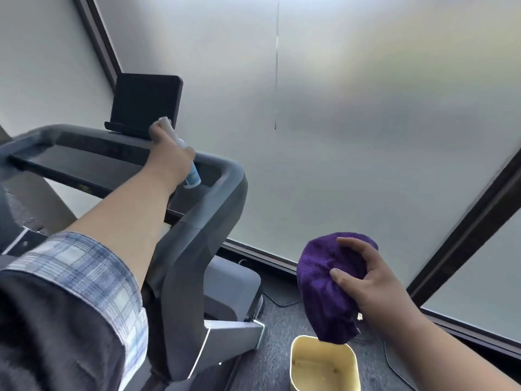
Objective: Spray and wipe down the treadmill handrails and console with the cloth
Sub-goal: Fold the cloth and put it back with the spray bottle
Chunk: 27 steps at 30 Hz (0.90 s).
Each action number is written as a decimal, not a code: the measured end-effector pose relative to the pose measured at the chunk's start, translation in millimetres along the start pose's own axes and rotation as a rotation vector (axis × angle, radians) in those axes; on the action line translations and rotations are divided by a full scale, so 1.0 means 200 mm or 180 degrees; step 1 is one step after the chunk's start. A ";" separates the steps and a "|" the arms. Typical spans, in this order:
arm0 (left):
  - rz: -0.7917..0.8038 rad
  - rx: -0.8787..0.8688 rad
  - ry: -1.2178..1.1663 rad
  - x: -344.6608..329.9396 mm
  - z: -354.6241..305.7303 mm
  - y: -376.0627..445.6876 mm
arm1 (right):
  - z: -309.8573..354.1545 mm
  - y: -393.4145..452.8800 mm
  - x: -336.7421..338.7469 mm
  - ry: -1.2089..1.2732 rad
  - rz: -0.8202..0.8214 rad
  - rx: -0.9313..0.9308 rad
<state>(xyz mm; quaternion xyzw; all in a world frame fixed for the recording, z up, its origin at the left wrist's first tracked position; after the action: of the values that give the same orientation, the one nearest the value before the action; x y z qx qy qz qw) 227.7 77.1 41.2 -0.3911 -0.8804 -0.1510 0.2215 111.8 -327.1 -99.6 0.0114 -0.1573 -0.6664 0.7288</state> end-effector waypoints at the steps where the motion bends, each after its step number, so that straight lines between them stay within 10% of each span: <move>1: -0.0013 0.0028 0.0292 -0.02 0.02 0.01 | -0.01 0.00 0.01 -0.0016 -0.0028 -0.0050; 21: 0.0044 0.0167 -0.0235 -0.08 0.22 0.07 | -0.05 -0.02 0.17 0.0037 -0.0499 -0.0214; 27: -0.0937 -0.1014 -0.0503 0.03 -0.09 -0.37 | -0.08 -0.03 0.22 0.0354 -0.0720 -0.0291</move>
<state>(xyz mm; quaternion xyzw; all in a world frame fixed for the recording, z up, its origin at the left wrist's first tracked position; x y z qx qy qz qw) 173.0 24.7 53.2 -0.2991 -0.9076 -0.2877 0.0629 112.6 -373.0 -107.3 0.0327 -0.0837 -0.7491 0.6563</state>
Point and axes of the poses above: each hand's wrist, its own y-axis towards the middle knuckle, its own x-axis out of the back of the hand, z = x × y, the point moved 6 cm from there along y, towards the middle knuckle, and after that the axes turned 12 degrees about x, right-handed, at the moved point
